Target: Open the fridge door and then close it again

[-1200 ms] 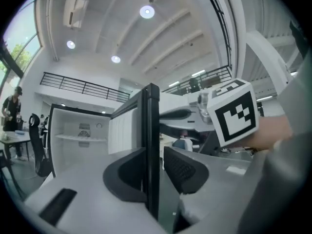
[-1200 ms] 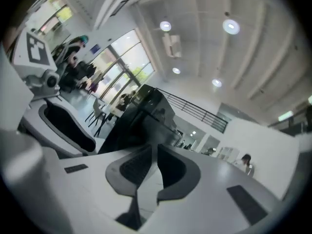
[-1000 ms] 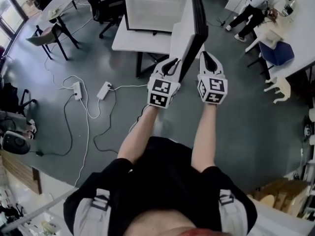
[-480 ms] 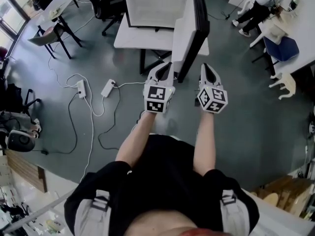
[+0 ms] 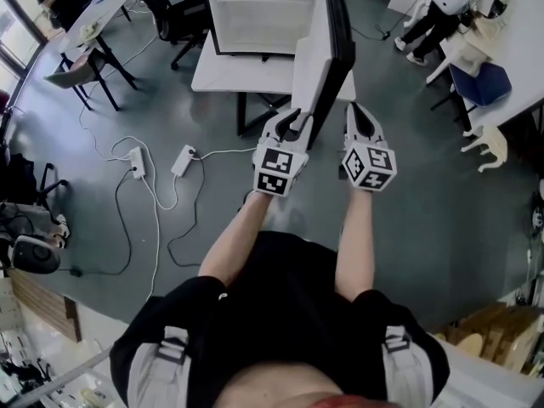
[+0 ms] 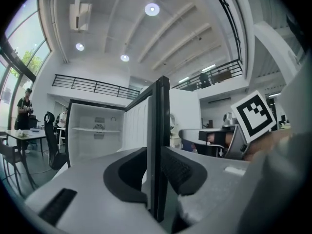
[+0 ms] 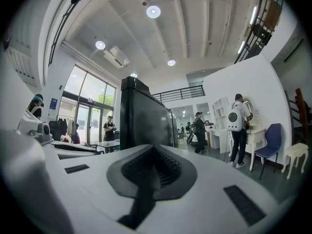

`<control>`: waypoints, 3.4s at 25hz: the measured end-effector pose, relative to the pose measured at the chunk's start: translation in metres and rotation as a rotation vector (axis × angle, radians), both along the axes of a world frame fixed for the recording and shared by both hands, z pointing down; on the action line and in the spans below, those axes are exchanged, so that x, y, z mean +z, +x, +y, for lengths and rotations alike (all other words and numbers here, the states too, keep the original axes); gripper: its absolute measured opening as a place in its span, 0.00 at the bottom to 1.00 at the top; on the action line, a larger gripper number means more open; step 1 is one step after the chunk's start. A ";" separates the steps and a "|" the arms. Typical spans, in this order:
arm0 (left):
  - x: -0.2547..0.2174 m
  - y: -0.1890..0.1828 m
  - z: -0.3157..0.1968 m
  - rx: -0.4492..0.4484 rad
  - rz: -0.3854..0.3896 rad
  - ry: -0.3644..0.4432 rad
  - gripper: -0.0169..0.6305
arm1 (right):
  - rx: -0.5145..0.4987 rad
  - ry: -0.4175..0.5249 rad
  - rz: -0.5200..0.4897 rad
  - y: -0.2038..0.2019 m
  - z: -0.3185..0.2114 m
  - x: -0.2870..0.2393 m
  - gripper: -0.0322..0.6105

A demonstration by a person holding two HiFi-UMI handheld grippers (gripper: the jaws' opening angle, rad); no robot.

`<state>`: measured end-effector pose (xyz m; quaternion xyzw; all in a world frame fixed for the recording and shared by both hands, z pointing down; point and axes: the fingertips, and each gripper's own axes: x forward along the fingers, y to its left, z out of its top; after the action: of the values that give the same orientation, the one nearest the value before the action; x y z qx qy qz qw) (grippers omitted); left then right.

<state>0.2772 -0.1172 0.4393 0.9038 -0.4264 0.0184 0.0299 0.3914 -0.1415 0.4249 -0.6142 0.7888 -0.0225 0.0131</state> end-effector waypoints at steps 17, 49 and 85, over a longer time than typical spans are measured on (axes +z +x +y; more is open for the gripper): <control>-0.001 0.057 -0.014 0.101 -0.089 0.019 0.26 | -0.142 0.141 0.090 -0.027 -0.024 -0.072 0.04; 0.012 -0.197 -0.170 -0.146 -0.017 -0.021 0.24 | -0.514 0.185 0.128 -0.274 -0.151 -0.061 0.04; 0.014 -0.294 -0.454 0.026 0.117 -0.079 0.24 | -0.267 0.084 0.179 -0.354 -0.408 -0.050 0.04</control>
<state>-0.0172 -0.5713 0.4538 0.9070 -0.4110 -0.0173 0.0901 0.0373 -0.5499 0.3754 -0.5022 0.8617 0.0638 -0.0347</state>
